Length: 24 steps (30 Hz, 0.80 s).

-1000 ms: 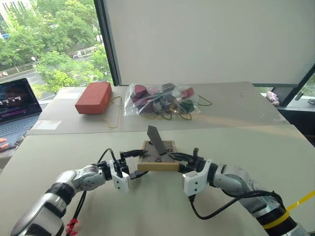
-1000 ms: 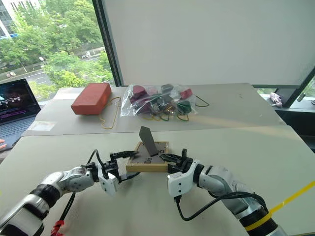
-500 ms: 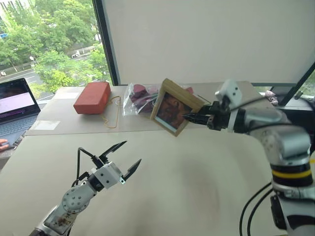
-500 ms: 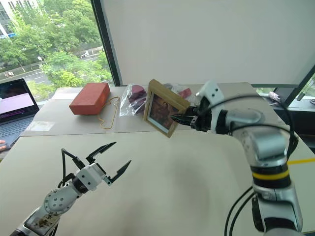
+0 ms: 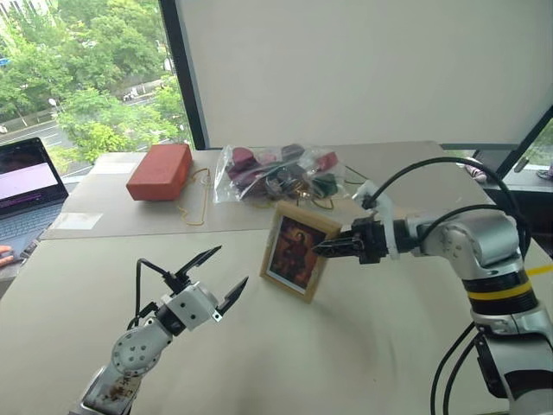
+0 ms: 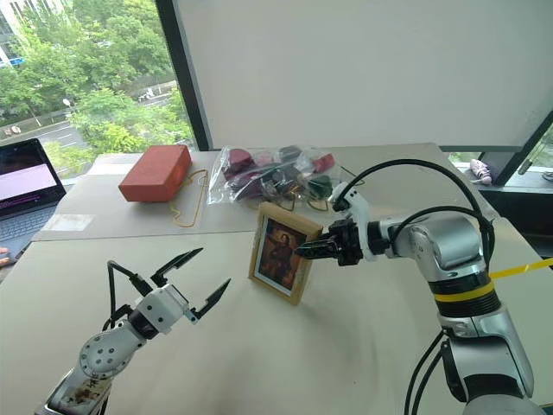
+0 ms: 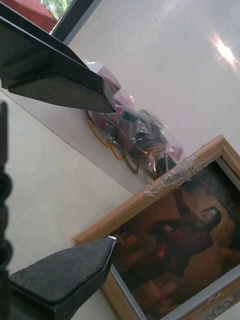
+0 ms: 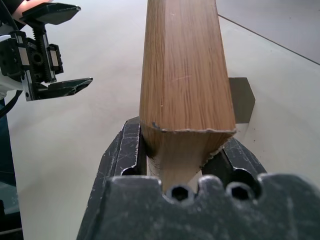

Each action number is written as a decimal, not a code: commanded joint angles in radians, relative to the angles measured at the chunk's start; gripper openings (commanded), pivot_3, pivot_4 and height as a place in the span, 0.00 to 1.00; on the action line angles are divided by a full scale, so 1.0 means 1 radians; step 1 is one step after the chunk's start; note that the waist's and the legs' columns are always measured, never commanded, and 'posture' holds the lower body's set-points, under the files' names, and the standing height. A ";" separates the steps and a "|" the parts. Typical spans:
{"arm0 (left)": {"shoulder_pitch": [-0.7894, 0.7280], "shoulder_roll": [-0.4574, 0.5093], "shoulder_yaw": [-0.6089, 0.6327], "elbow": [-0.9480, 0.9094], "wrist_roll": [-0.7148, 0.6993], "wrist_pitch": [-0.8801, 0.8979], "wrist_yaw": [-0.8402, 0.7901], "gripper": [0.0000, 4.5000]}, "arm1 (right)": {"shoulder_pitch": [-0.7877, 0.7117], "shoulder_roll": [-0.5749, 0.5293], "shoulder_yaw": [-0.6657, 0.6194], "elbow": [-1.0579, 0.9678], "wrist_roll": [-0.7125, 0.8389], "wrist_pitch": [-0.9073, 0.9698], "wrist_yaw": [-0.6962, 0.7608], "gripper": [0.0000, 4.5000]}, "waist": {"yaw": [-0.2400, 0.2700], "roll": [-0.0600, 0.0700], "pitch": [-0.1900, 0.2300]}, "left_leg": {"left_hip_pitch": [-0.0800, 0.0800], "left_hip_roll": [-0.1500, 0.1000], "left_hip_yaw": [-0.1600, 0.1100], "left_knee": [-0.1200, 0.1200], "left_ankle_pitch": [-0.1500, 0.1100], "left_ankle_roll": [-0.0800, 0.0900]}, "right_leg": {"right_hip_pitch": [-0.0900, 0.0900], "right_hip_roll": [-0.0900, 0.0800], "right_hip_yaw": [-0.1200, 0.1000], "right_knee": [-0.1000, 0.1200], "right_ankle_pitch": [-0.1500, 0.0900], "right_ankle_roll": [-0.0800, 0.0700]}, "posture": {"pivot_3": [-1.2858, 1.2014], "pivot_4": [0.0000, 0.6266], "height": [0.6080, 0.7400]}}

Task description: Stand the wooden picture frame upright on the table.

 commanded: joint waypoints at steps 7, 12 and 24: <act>0.001 -0.043 0.053 -0.033 -0.002 0.003 -0.050 0.95 | 0.003 -0.048 -0.085 -0.042 0.047 0.029 0.000 0.98 | 0.002 0.000 0.000 | 0.000 0.000 0.000 0.000 0.000 0.000 | 0.000 0.000 0.000 0.000 0.000 0.000 | 0.52 0.24 1.00; 0.029 -0.079 0.094 -0.064 -0.094 0.126 -0.062 0.95 | 0.145 -0.146 -0.203 -0.201 0.125 0.108 -0.008 0.98 | 0.016 0.000 0.000 | -0.001 0.000 0.000 0.000 0.000 0.000 | 0.000 0.000 0.000 -0.001 0.000 0.000 | 0.52 0.24 1.00; 0.113 -0.303 0.264 -0.262 -0.369 0.747 0.192 0.95 | 0.752 0.140 -0.358 -0.702 -0.183 -0.158 -0.609 0.98 | 0.024 -0.005 0.000 | 0.004 0.000 0.000 0.002 -0.001 0.003 | 0.003 0.001 0.001 -0.002 0.000 -0.001 | 0.52 0.24 1.00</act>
